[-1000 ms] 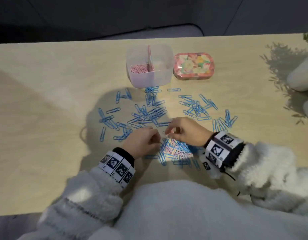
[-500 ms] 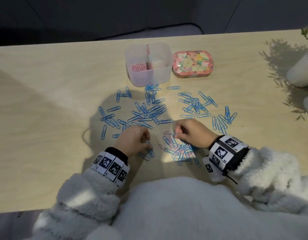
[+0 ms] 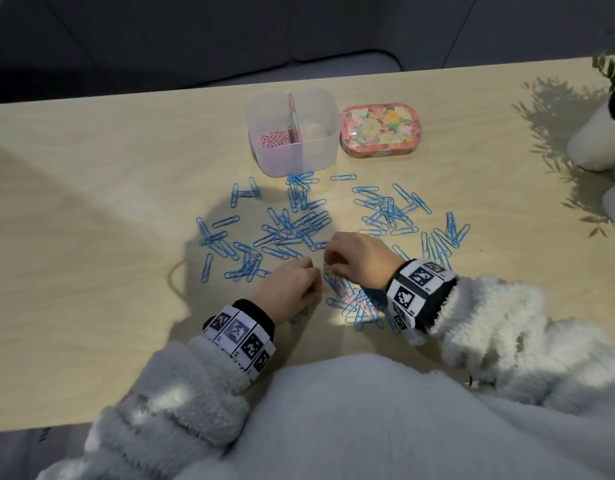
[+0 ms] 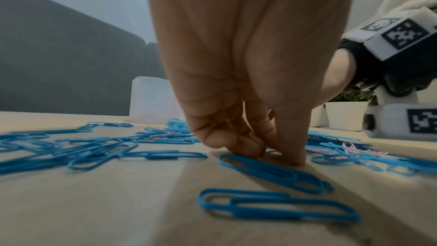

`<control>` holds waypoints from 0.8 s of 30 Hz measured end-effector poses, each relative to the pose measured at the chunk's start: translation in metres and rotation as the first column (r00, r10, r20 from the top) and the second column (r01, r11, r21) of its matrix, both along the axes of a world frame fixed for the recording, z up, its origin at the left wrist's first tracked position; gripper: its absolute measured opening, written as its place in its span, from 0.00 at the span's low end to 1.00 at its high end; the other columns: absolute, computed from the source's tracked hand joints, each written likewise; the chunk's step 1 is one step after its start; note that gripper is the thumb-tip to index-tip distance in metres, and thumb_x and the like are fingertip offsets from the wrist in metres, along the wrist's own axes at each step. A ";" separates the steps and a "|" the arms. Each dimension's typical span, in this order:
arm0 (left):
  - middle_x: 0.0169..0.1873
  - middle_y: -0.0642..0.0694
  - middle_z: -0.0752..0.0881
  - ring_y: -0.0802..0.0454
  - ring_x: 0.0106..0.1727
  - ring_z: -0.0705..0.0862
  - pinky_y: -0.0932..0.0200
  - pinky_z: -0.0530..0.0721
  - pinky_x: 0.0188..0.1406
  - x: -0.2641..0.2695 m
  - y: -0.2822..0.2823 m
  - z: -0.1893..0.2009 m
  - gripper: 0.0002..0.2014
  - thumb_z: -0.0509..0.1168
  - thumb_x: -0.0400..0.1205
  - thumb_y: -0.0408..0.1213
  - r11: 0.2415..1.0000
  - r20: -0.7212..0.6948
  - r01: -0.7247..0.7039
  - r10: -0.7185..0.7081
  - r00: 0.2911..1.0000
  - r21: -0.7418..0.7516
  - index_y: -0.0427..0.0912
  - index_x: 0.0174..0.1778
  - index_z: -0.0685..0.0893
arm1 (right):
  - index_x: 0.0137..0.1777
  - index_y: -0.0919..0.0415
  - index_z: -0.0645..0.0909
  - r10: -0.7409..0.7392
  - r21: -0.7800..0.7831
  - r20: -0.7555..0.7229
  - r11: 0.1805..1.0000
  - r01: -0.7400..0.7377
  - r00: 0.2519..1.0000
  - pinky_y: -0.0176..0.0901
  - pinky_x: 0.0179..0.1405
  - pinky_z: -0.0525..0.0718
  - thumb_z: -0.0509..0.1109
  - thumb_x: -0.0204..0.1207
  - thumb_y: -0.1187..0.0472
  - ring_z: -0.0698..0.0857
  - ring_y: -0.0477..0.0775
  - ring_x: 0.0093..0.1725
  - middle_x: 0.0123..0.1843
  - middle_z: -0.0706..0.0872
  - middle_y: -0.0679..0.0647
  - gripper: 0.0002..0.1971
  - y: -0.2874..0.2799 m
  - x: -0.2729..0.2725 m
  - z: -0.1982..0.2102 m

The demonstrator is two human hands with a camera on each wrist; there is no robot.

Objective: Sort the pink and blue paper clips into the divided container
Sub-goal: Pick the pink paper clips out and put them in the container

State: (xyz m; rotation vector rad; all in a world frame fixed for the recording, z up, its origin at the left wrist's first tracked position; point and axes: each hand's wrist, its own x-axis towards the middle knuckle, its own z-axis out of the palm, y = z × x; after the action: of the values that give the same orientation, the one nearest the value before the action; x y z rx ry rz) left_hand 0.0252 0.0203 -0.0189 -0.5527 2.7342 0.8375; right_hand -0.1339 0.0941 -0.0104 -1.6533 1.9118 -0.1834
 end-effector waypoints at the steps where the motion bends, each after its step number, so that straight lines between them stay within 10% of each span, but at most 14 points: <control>1: 0.48 0.39 0.80 0.43 0.49 0.80 0.52 0.77 0.50 0.000 0.000 0.000 0.06 0.65 0.78 0.35 1.000 -0.006 -0.007 0.007 1.000 -0.012 0.37 0.46 0.83 | 0.50 0.61 0.81 -0.007 0.011 -0.001 1.000 0.007 1.000 0.51 0.51 0.76 0.67 0.73 0.63 0.80 0.59 0.55 0.54 0.82 0.57 0.07 -0.003 0.000 -0.001; 11: 0.45 0.38 0.83 0.40 0.49 0.80 0.47 0.78 0.52 -0.014 -0.001 -0.008 0.06 0.60 0.78 0.33 0.998 -0.075 0.000 -0.004 0.997 -0.064 0.35 0.45 0.81 | 0.43 0.58 0.75 -0.141 -0.075 0.128 0.986 0.151 0.982 0.44 0.42 0.74 0.61 0.75 0.69 0.80 0.60 0.42 0.41 0.79 0.57 0.06 0.000 -0.026 -0.002; 14: 0.43 0.42 0.84 0.44 0.47 0.81 0.55 0.78 0.48 -0.008 -0.009 -0.005 0.05 0.62 0.78 0.32 0.995 -0.137 -0.088 0.095 0.986 0.057 0.37 0.46 0.81 | 0.54 0.64 0.78 -0.321 0.026 0.477 0.936 0.351 0.818 0.35 0.27 0.75 0.57 0.78 0.74 0.78 0.48 0.25 0.30 0.77 0.53 0.11 0.018 -0.033 0.008; 18: 0.38 0.47 0.79 0.54 0.38 0.76 0.60 0.72 0.41 -0.007 -0.022 0.002 0.10 0.57 0.84 0.38 0.919 -0.052 -0.245 0.274 0.960 0.309 0.41 0.59 0.77 | 0.35 0.66 0.78 -0.496 0.274 0.638 0.861 0.428 0.589 0.29 0.13 0.69 0.49 0.76 0.77 0.71 0.41 0.13 0.16 0.75 0.48 0.18 0.040 -0.030 0.013; 24: 0.29 0.47 0.71 0.51 0.31 0.72 0.57 0.69 0.32 -0.026 -0.018 0.019 0.10 0.51 0.81 0.30 0.650 0.120 -0.458 0.494 0.861 0.607 0.44 0.36 0.71 | 0.44 0.54 0.81 -0.048 0.076 0.097 0.996 0.041 0.994 0.38 0.29 0.66 0.73 0.70 0.53 0.72 0.41 0.27 0.27 0.74 0.45 0.07 0.059 -0.014 0.003</control>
State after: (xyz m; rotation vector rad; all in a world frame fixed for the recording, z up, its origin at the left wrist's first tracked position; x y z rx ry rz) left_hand -0.0013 0.0025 0.0003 -1.1184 2.1357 1.8078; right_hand -0.1477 0.1529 -0.0078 -1.5263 1.8597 -0.2063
